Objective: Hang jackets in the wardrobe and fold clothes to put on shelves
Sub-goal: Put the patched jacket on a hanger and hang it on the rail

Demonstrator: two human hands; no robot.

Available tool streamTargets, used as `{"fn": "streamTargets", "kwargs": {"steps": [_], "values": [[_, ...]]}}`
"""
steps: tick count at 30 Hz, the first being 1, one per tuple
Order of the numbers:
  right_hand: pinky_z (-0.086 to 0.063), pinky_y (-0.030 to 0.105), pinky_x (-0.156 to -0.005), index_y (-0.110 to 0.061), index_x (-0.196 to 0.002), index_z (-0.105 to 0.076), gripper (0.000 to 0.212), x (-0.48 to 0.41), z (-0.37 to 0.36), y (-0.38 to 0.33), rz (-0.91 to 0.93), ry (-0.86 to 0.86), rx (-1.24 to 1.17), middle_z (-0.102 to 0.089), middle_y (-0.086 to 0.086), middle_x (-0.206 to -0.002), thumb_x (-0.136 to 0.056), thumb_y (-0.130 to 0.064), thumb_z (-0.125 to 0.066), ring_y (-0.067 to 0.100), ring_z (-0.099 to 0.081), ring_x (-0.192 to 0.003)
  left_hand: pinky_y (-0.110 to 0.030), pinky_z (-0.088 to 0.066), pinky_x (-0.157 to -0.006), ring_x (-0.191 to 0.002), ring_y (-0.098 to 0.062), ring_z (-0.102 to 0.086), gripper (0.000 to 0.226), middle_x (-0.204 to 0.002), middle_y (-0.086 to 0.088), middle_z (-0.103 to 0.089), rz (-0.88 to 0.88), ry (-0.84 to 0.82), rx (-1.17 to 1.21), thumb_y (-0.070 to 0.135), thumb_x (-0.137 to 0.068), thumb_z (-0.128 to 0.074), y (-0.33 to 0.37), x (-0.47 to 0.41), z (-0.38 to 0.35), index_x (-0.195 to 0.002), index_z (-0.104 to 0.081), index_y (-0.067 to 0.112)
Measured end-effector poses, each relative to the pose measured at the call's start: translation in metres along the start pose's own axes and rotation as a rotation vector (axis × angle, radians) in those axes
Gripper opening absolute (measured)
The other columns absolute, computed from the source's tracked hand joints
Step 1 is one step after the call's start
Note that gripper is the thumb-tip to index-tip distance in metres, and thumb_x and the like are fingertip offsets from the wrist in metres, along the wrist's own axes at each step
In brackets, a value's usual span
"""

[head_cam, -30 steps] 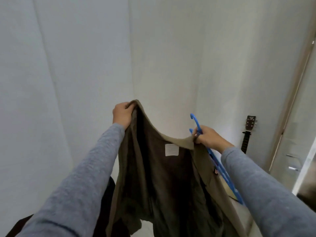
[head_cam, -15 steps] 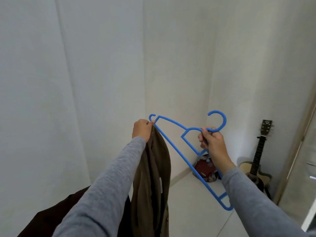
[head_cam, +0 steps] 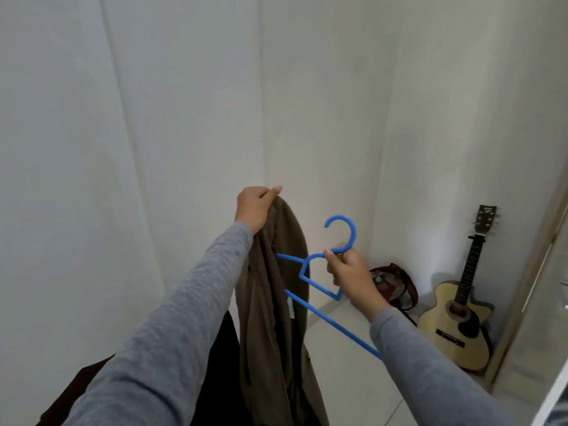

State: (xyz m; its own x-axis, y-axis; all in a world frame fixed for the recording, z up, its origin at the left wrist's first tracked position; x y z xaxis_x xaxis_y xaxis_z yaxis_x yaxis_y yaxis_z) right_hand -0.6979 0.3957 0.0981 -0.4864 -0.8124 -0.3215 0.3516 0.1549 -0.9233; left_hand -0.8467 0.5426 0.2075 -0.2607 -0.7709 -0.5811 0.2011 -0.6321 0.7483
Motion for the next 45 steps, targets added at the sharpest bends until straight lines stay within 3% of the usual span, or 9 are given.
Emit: {"fn": "streamTargets", "kwargs": {"steps": [6, 11, 20, 23, 26, 31, 35, 39, 45], "values": [[-0.035, 0.023, -0.067, -0.010, -0.096, -0.051, 0.011, -0.002, -0.018, -0.018, -0.024, 0.324, 0.079, -0.053, -0.001, -0.079, -0.097, -0.020, -0.047, 0.015, -0.050, -0.072, -0.018, -0.026, -0.047, -0.044, -0.007, -0.025, 0.053, -0.048, 0.003, -0.025, -0.176, -0.117, -0.052, 0.031, -0.089, -0.061, 0.050, 0.013, 0.001, -0.049, -0.030, 0.015], [-0.036, 0.006, -0.050, -0.010, -0.092, -0.052, 0.006, -0.012, 0.004, -0.051, 0.113, 0.432, -0.035, -0.050, -0.006, -0.069, -0.096, -0.013, -0.048, 0.003, -0.047, -0.061, -0.015, -0.038, -0.055, -0.053, -0.007, -0.046, 0.043, -0.057, 0.000, -0.051, -0.187, -0.186, -0.140, 0.040, -0.089, -0.059, 0.050, 0.029, 0.023, -0.063, -0.060, 0.005], [-0.039, 0.009, -0.054, -0.021, -0.072, -0.044, 0.030, -0.012, 0.003, -0.104, 0.409, 0.414, -0.111, -0.048, -0.004, -0.064, -0.092, 0.001, -0.048, 0.004, -0.046, -0.056, -0.024, -0.051, -0.068, -0.078, -0.011, -0.059, 0.016, -0.090, 0.003, -0.062, -0.018, -0.830, -0.269, 0.031, -0.094, -0.054, 0.036, 0.072, -0.015, -0.099, -0.060, 0.017], [-0.039, 0.013, -0.052, -0.015, -0.074, -0.046, 0.024, -0.010, 0.002, -0.104, 0.427, 0.394, -0.135, -0.048, -0.001, -0.064, -0.093, 0.000, -0.048, 0.004, -0.044, -0.054, -0.026, -0.048, -0.078, -0.082, -0.006, -0.059, 0.021, -0.089, 0.007, -0.063, -0.225, -0.565, -0.313, 0.040, -0.091, -0.056, 0.057, 0.049, 0.008, -0.088, -0.065, 0.021], [-0.041, 0.012, -0.053, -0.016, -0.074, -0.046, 0.025, -0.008, 0.007, -0.100, 0.413, 0.395, -0.162, -0.048, -0.001, -0.065, -0.093, 0.000, -0.047, 0.005, -0.045, -0.056, -0.035, -0.036, -0.101, -0.118, -0.010, -0.044, 0.029, -0.127, 0.006, -0.051, -0.485, -0.185, -0.463, 0.038, -0.090, -0.056, 0.074, 0.025, 0.036, -0.114, -0.060, 0.022], [-0.044, 0.017, -0.060, -0.007, -0.081, -0.050, 0.015, -0.007, 0.011, -0.103, 0.457, 0.344, -0.152, -0.050, 0.000, -0.068, -0.094, 0.001, -0.047, 0.009, -0.049, -0.063, -0.048, -0.009, -0.116, -0.142, -0.012, -0.019, 0.057, -0.148, 0.007, -0.033, -0.552, -0.395, -0.944, 0.027, -0.089, -0.056, 0.058, 0.016, -0.002, -0.141, -0.033, 0.027], [-0.044, 0.018, -0.058, -0.009, -0.078, -0.049, 0.018, -0.007, 0.011, -0.103, 0.486, 0.272, -0.142, -0.050, -0.001, -0.066, -0.094, 0.000, -0.048, 0.004, -0.048, -0.059, -0.035, -0.026, -0.101, -0.117, -0.019, -0.045, 0.029, -0.119, 0.002, -0.054, -0.691, -0.415, -1.073, 0.016, -0.089, -0.048, 0.075, 0.014, -0.022, -0.118, -0.049, 0.021], [-0.045, 0.020, -0.047, -0.009, -0.079, -0.051, 0.018, -0.011, 0.011, -0.101, 0.363, 0.032, -0.295, -0.052, 0.003, -0.056, -0.095, -0.001, -0.047, 0.009, -0.050, -0.046, -0.032, -0.031, -0.085, -0.105, -0.021, -0.047, 0.023, -0.110, -0.002, -0.055, -0.722, -0.395, -1.051, 0.010, -0.090, -0.043, 0.071, 0.015, -0.024, -0.110, -0.049, 0.017], [-0.054, 0.044, -0.086, -0.012, -0.093, -0.069, 0.039, -0.011, 0.018, -0.062, 0.068, -0.293, -0.414, -0.067, 0.011, -0.102, -0.099, -0.033, -0.037, 0.025, -0.061, -0.106, -0.033, -0.032, -0.085, -0.099, -0.022, -0.047, 0.018, -0.105, -0.003, -0.057, -0.645, -0.384, -0.893, 0.006, -0.088, -0.045, 0.050, 0.018, -0.010, -0.104, -0.050, 0.015]]}}
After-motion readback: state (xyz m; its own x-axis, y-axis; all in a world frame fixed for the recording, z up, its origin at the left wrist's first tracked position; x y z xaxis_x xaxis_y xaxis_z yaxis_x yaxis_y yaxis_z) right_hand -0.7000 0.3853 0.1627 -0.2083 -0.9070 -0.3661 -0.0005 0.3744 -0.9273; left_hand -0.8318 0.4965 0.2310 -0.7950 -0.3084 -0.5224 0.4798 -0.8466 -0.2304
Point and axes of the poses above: each hand's wrist, its own x-axis away from the middle knuckle, its own z-axis out of the back of the hand, y = z × x, the point moved 8 cm from there along -x, towards the middle knuckle
